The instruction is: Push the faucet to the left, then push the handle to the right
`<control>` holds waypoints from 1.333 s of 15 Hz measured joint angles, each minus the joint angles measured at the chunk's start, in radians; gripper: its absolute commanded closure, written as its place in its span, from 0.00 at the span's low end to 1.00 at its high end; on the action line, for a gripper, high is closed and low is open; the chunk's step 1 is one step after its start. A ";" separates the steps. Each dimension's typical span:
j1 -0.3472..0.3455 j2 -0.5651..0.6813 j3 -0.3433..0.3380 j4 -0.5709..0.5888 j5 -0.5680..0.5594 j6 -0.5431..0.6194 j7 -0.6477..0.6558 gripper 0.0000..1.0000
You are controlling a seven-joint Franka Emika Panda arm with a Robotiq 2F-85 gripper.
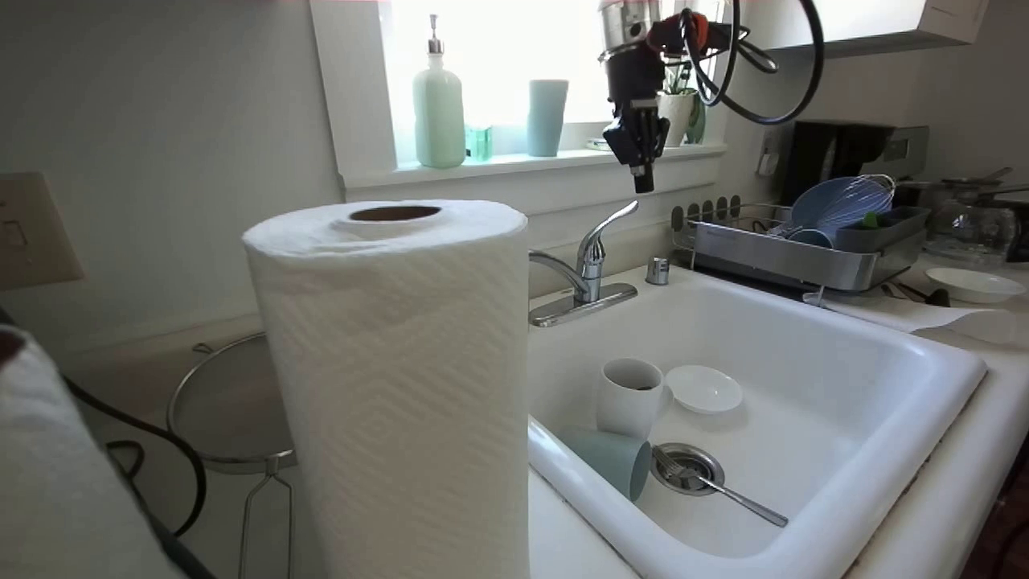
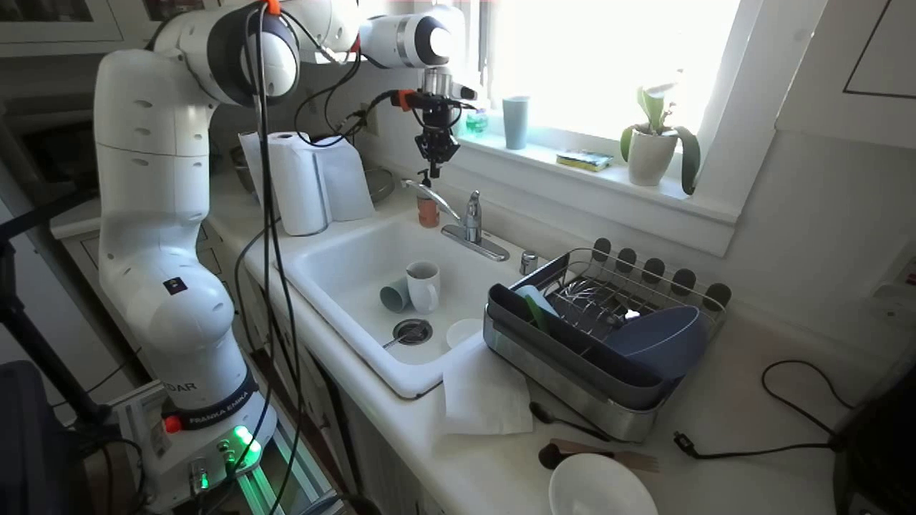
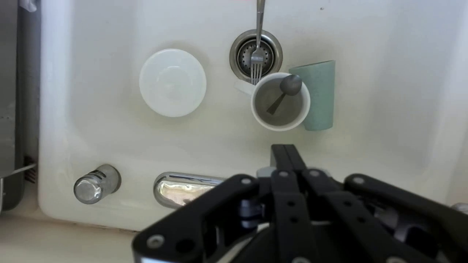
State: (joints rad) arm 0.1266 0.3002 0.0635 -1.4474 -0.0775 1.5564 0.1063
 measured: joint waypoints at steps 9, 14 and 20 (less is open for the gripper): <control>0.066 -0.234 0.036 -0.148 -0.078 0.053 0.243 0.18; 0.038 -0.318 0.036 -0.253 -0.072 0.107 0.253 0.09; 0.028 -0.343 0.036 -0.308 -0.065 0.129 0.218 0.00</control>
State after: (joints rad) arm 0.1542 -0.0431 0.0994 -1.7552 -0.1430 1.6858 0.3245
